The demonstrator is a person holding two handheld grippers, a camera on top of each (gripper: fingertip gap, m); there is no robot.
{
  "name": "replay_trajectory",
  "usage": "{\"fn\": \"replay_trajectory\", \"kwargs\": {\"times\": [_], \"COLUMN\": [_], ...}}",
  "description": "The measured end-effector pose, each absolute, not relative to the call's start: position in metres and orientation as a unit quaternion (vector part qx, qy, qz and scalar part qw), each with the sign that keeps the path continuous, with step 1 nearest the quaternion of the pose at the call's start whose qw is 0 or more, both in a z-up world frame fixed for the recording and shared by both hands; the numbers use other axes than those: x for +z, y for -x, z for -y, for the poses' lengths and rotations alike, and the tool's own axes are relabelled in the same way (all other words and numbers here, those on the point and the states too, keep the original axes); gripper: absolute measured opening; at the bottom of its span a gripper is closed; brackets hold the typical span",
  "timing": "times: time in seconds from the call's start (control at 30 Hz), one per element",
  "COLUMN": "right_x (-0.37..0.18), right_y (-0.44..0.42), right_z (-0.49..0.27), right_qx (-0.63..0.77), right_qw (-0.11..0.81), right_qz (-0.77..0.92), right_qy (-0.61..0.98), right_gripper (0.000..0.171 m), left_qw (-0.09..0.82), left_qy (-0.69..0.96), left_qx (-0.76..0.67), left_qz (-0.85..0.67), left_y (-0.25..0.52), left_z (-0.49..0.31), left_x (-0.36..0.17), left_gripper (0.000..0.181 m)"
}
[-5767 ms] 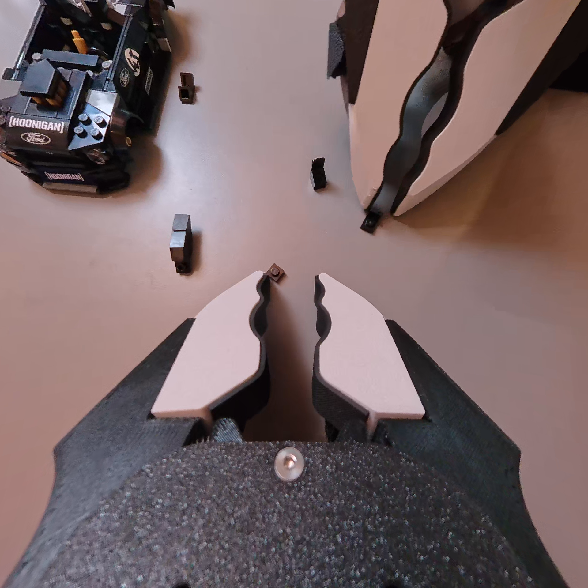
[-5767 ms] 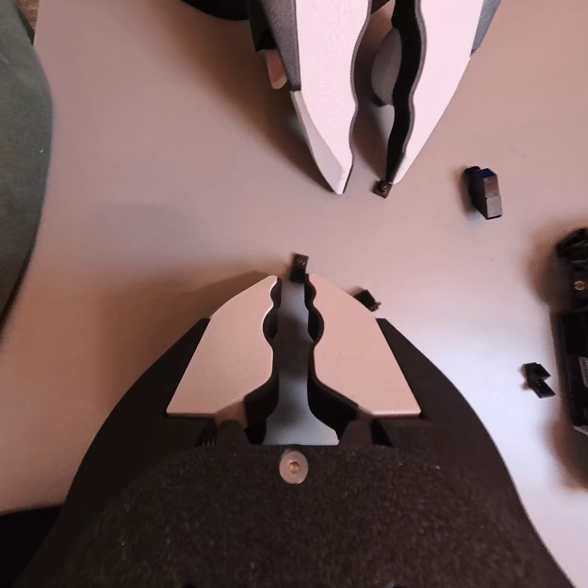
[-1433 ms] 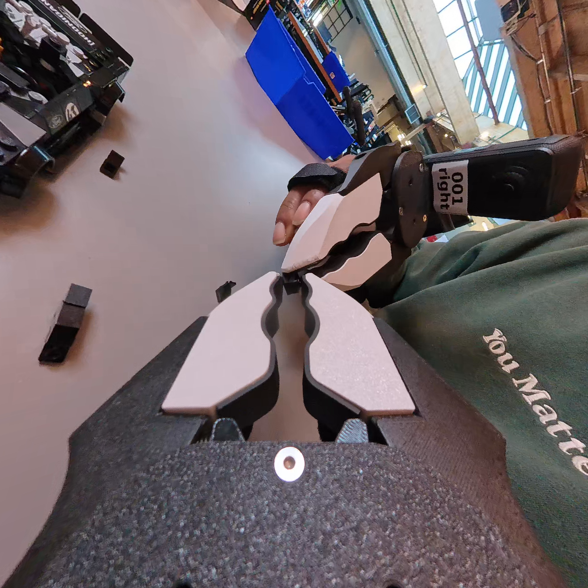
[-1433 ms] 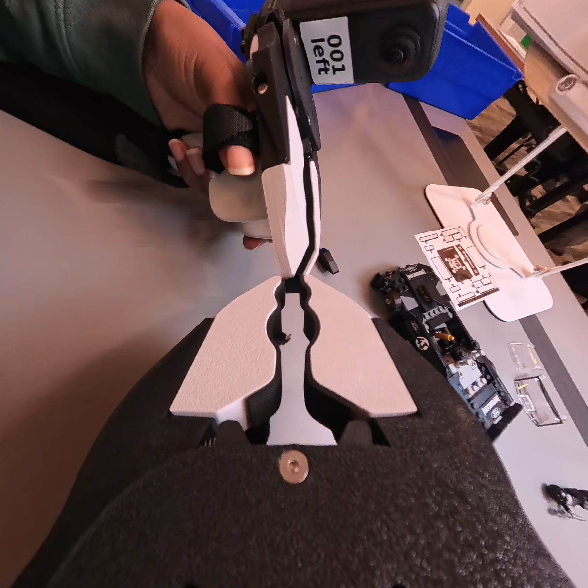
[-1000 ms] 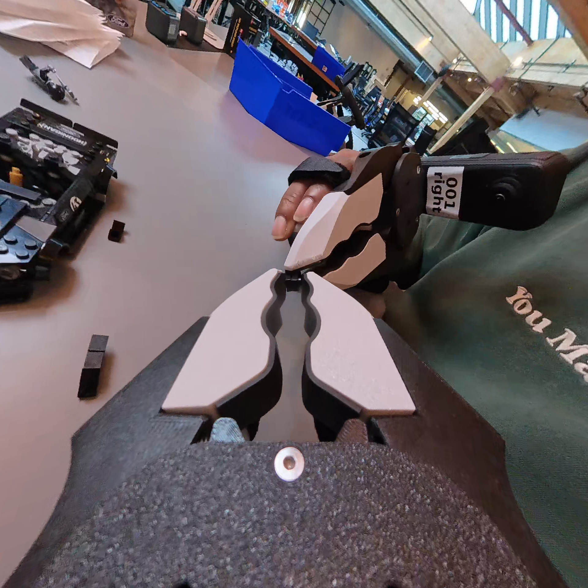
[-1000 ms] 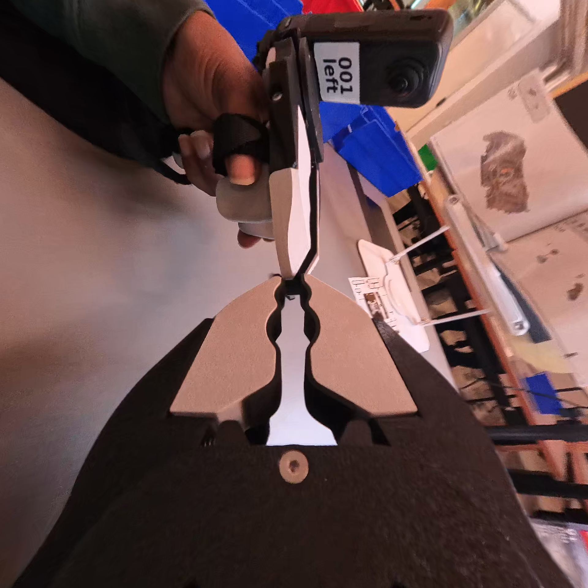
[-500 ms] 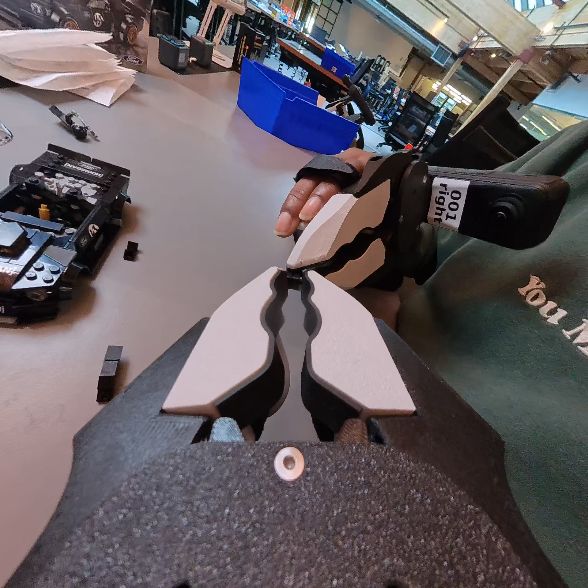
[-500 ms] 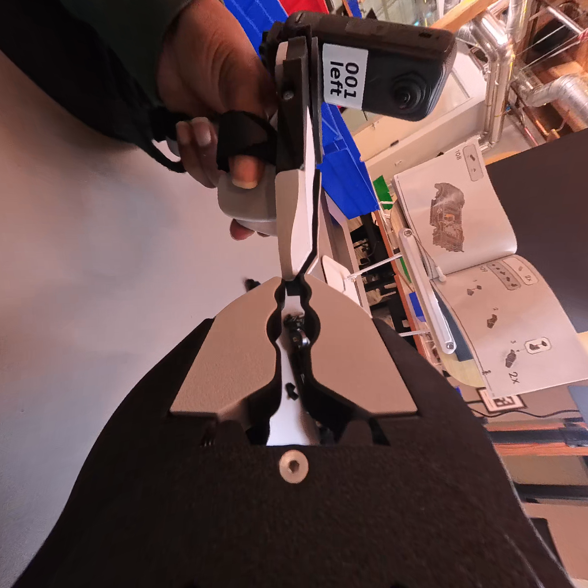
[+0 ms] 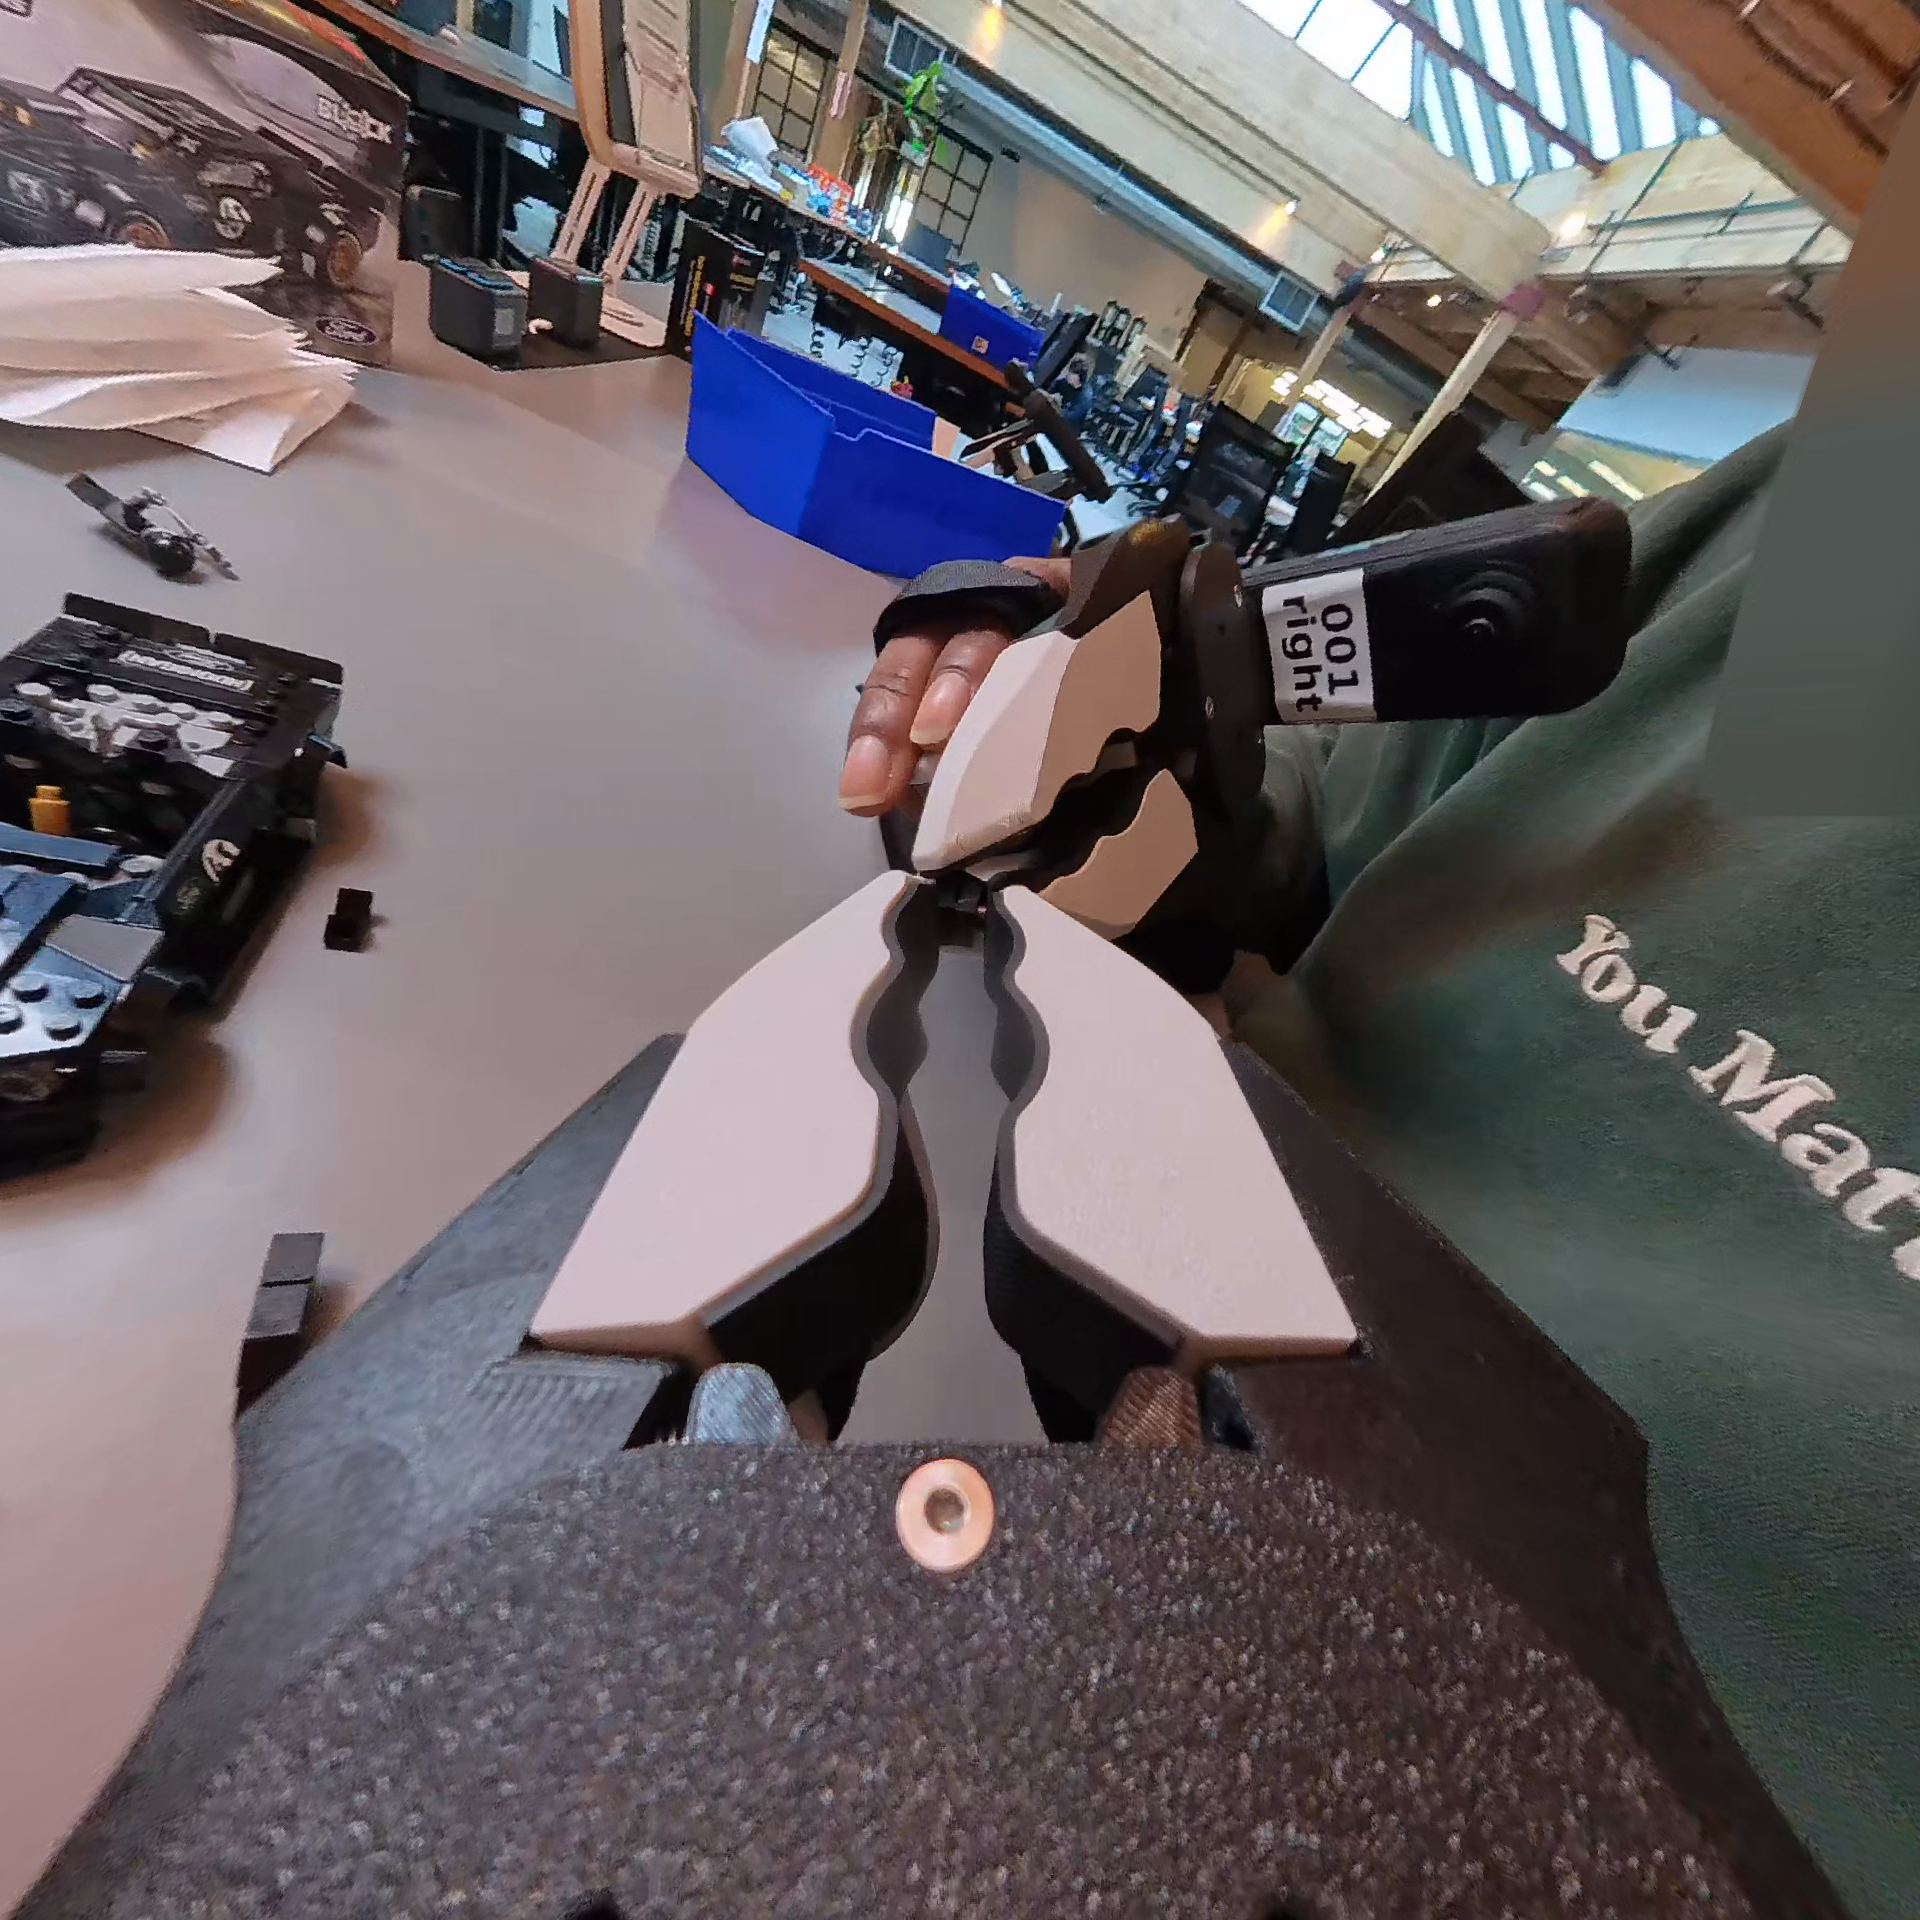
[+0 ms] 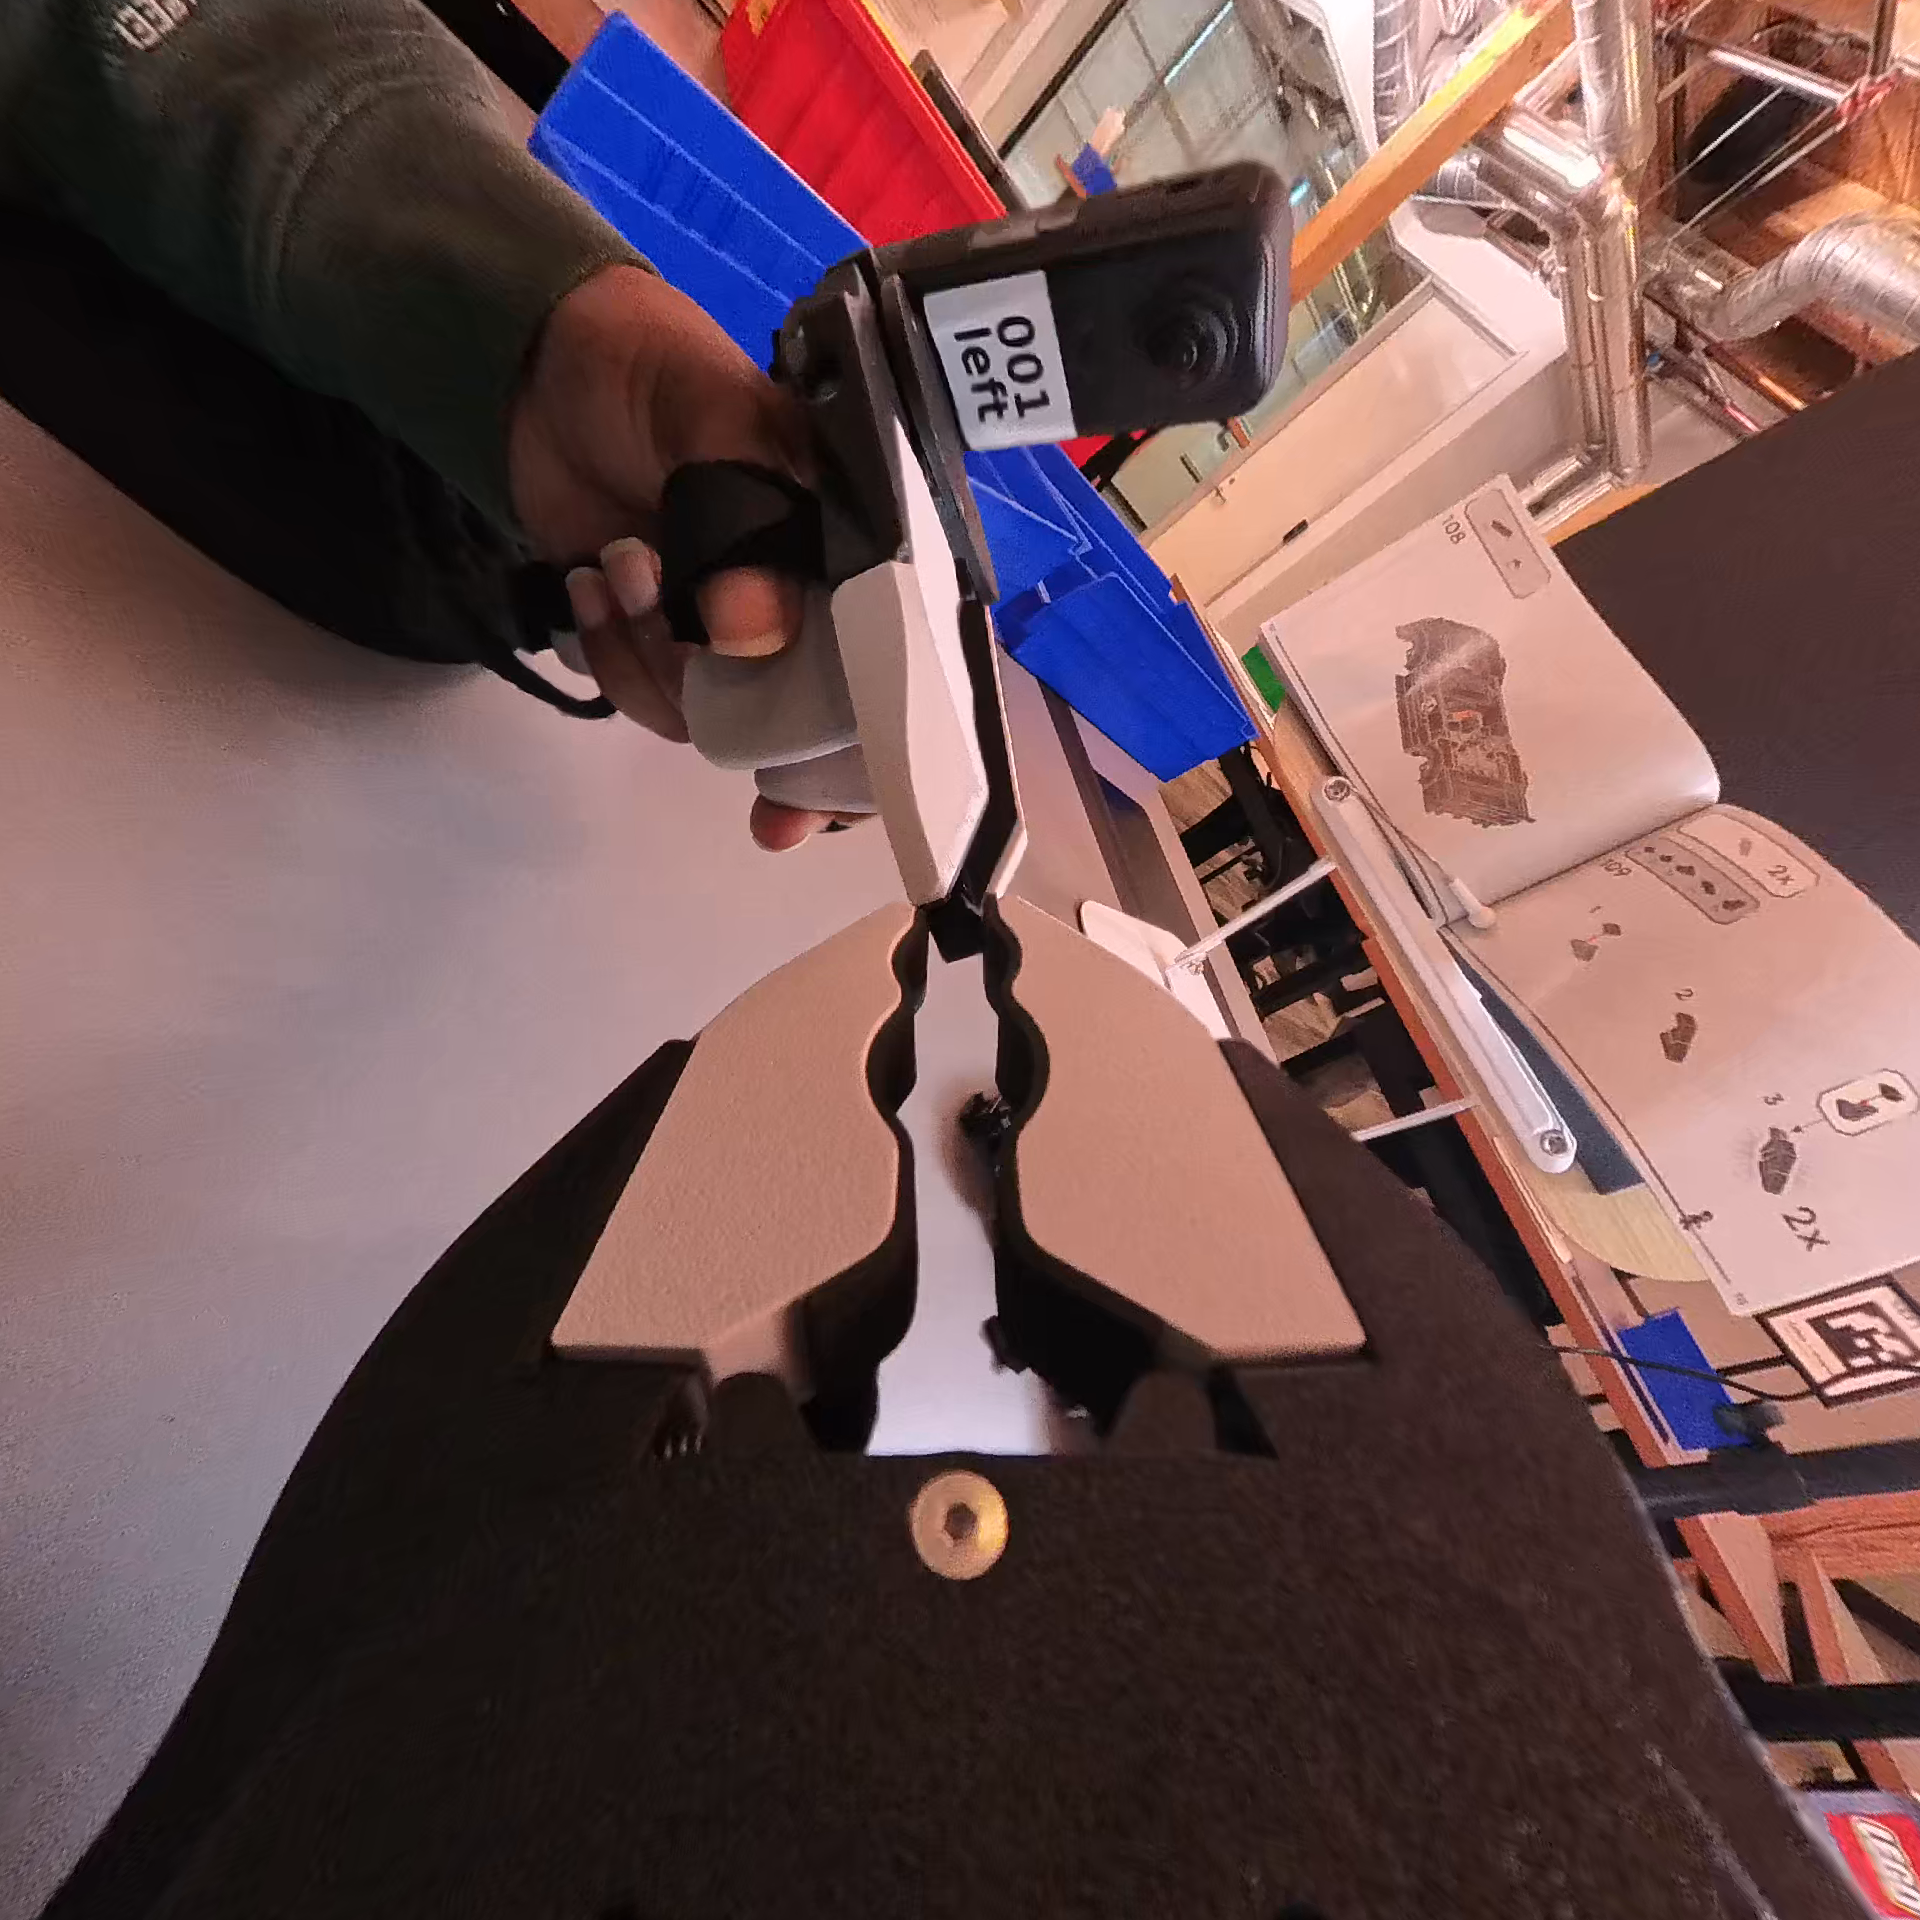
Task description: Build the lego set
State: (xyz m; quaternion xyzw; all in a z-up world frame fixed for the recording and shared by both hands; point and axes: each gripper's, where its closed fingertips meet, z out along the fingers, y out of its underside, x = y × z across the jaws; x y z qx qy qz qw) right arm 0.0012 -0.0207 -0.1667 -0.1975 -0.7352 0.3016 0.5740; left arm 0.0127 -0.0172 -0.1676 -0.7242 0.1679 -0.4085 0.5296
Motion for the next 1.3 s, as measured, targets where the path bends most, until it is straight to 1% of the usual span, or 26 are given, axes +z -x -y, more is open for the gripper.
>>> {"fn": "replay_trajectory", "kwargs": {"times": [0.13, 0.33, 0.57, 0.9, 1.07, 1.3], "right_x": [-0.167, -0.166, -0.158, -0.157, -0.157, -0.149], "right_y": [-0.001, -0.001, 0.0, 0.0, 0.0, -0.001], "right_z": [0.022, 0.023, 0.023, 0.023, 0.023, 0.026], "right_qx": [0.28, 0.297, 0.361, 0.34, 0.326, 0.334], "right_qw": [0.583, 0.574, 0.558, 0.569, 0.577, 0.59], "right_qz": [0.738, 0.734, 0.711, 0.715, 0.716, 0.703], "right_qy": [0.194, 0.21, 0.23, 0.223, 0.22, 0.215], "right_gripper": [0.008, 0.008, 0.008, 0.008, 0.008, 0.01], "left_qw": [0.52, 0.512, 0.527, 0.523, 0.529, 0.573], "left_qy": [0.721, 0.713, 0.686, 0.68, 0.687, 0.695], "left_qx": [-0.431, -0.462, -0.486, -0.503, -0.484, -0.4], "left_qz": [-0.154, -0.129, -0.124, -0.106, -0.118, -0.17], "left_y": [-0.013, -0.013, -0.012, -0.01, -0.011, -0.012], "left_z": [0.018, 0.018, 0.018, 0.019, 0.019, 0.021], "left_x": [-0.168, -0.168, -0.156, -0.154, -0.155, -0.151], "left_gripper": [0.011, 0.01, 0.011, 0.01, 0.009, 0.01]}}
